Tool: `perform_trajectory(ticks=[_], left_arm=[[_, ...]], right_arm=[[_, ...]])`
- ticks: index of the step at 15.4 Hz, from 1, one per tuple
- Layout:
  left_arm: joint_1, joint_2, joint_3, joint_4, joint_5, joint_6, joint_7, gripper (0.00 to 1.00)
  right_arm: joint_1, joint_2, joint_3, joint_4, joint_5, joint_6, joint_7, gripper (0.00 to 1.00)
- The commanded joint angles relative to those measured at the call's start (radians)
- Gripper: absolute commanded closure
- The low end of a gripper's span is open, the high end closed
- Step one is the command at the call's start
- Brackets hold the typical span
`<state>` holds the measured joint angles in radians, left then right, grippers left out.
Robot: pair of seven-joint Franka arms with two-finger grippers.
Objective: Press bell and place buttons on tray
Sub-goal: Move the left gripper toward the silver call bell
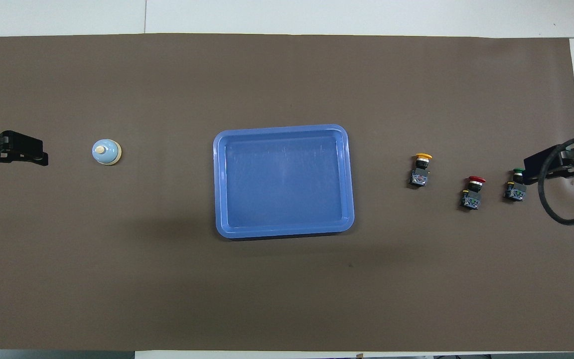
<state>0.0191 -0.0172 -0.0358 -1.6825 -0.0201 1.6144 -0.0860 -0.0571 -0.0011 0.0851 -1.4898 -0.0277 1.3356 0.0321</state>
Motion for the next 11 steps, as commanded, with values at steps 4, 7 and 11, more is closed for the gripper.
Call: perform_trajectory(ticks=[4,7,11], left_arm=[[0.001,0.008,-0.001,0.017,0.020,0.028,-0.003,0.00],[-0.010,-0.026,0.000,-0.056,0.020,0.045,-0.066,0.00],[0.008,-0.030,0.004,-0.109,0.020,0.153,0.036,0.00]], right_arm=[[-0.009,-0.010,0.004,-0.010,0.009,-0.009,-0.026,0.00],[-0.009,-0.010,0.004,-0.010,0.009,-0.009,-0.026,0.00],[-0.009,-0.010,0.004,-0.010,0.009,-0.009,-0.026,0.00]])
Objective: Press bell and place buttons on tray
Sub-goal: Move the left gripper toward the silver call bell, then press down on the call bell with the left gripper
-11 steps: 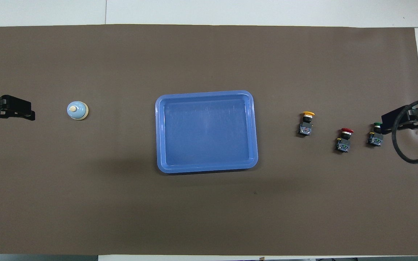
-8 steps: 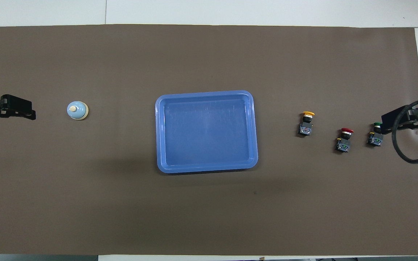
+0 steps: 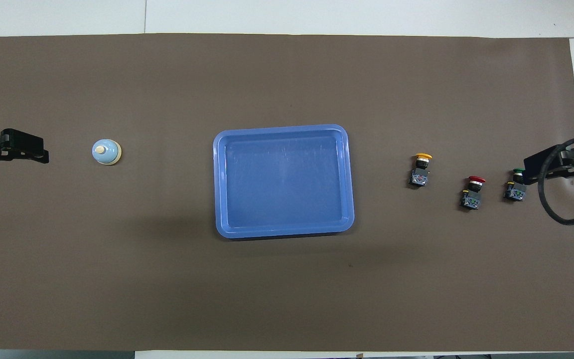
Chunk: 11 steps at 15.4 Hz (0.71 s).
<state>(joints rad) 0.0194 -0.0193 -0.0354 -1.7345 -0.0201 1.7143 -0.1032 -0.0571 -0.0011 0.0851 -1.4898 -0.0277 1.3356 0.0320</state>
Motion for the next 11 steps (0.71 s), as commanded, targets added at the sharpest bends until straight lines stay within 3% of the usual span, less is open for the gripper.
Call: perform_trajectory(ticks=[1,3,4,6,11], left_arm=[[0.022,-0.019,0.003,-0.059,0.020,0.073,0.069,0.14],[0.021,0.028,0.003,-0.054,0.020,0.108,0.068,0.52],[0.016,0.054,0.003,-0.048,0.020,0.122,0.065,0.63],[0.011,0.108,0.003,-0.036,0.015,0.145,0.060,1.00],[0.010,0.209,0.003,-0.027,0.012,0.257,0.053,1.00]], right_arm=[[-0.009,-0.010,0.004,-0.010,0.009,-0.009,-0.026,0.00],[-0.009,-0.010,0.004,-0.010,0.009,-0.009,-0.026,0.00],[-0.009,-0.010,0.004,-0.010,0.009,-0.009,-0.026,0.00],[-0.009,-0.010,0.004,-0.010,0.009,-0.009,-0.026,0.00],[-0.009,-0.010,0.004,-0.010,0.009,-0.009,-0.026,0.00]])
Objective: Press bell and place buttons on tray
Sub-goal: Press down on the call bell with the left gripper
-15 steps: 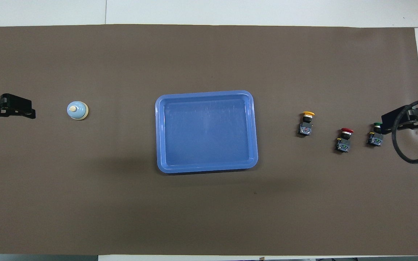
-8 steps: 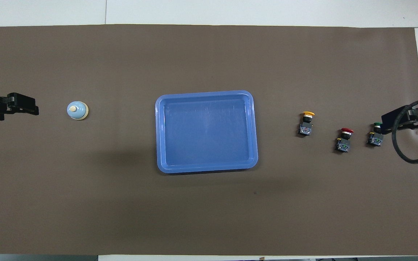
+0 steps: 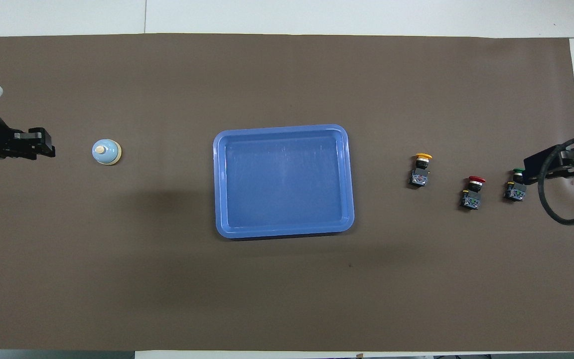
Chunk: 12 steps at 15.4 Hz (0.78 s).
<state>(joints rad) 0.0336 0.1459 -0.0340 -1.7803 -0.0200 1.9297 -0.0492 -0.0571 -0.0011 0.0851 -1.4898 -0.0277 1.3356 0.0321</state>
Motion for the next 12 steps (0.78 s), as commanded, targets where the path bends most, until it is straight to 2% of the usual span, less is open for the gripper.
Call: perform_trajectory(ticks=[1,5,12], left_arm=[[-0.004,0.064,0.000,0.018,0.012,0.066,-0.001,1.00],[-0.018,0.122,0.000,0.012,0.012,0.147,-0.001,1.00],[-0.018,0.153,0.002,0.001,0.012,0.183,-0.001,1.00]], right_arm=[[-0.009,-0.010,0.004,-0.010,0.009,-0.009,-0.026,0.00],[-0.009,-0.010,0.004,-0.010,0.009,-0.009,-0.026,0.00],[-0.009,-0.010,0.004,-0.010,0.009,-0.009,-0.026,0.00]])
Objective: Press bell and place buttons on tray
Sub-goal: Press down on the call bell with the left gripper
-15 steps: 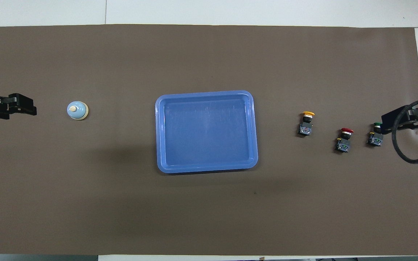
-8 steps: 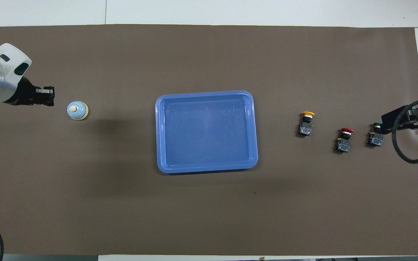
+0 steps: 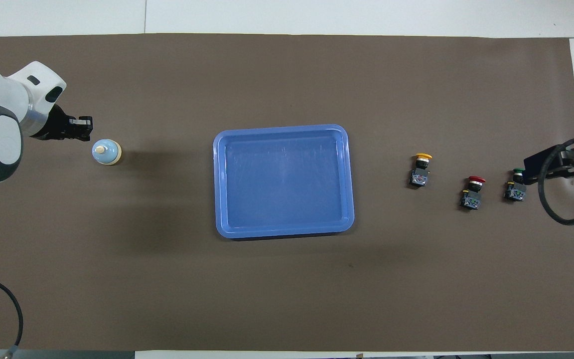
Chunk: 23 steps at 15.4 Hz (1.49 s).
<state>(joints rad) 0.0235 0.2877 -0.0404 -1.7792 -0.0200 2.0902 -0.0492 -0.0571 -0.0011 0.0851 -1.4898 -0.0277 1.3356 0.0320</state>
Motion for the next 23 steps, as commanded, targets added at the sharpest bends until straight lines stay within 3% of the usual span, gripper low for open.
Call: perform_trajectory(ticks=[1,13,17,20,23], left_arm=[[-0.010,0.011,0.008,-0.002,0.014,0.022,-0.001,1.00],[-0.008,0.028,0.008,-0.077,0.014,0.080,-0.001,1.00],[-0.008,0.048,0.010,-0.152,0.014,0.215,-0.001,1.00],[-0.007,0.051,0.011,-0.119,0.014,0.176,-0.001,1.00],[-0.004,0.033,0.011,-0.037,0.014,0.041,0.000,1.00]], right_arm=[[-0.009,-0.010,0.004,-0.010,0.009,-0.009,-0.026,0.00],[-0.012,-0.010,0.004,-0.010,0.009,-0.009,-0.029,0.00],[-0.010,-0.010,0.004,-0.010,0.009,-0.009,-0.029,0.00],[-0.009,-0.010,0.004,-0.010,0.009,-0.009,-0.027,0.00],[-0.009,-0.010,0.004,-0.010,0.009,-0.010,-0.027,0.00]])
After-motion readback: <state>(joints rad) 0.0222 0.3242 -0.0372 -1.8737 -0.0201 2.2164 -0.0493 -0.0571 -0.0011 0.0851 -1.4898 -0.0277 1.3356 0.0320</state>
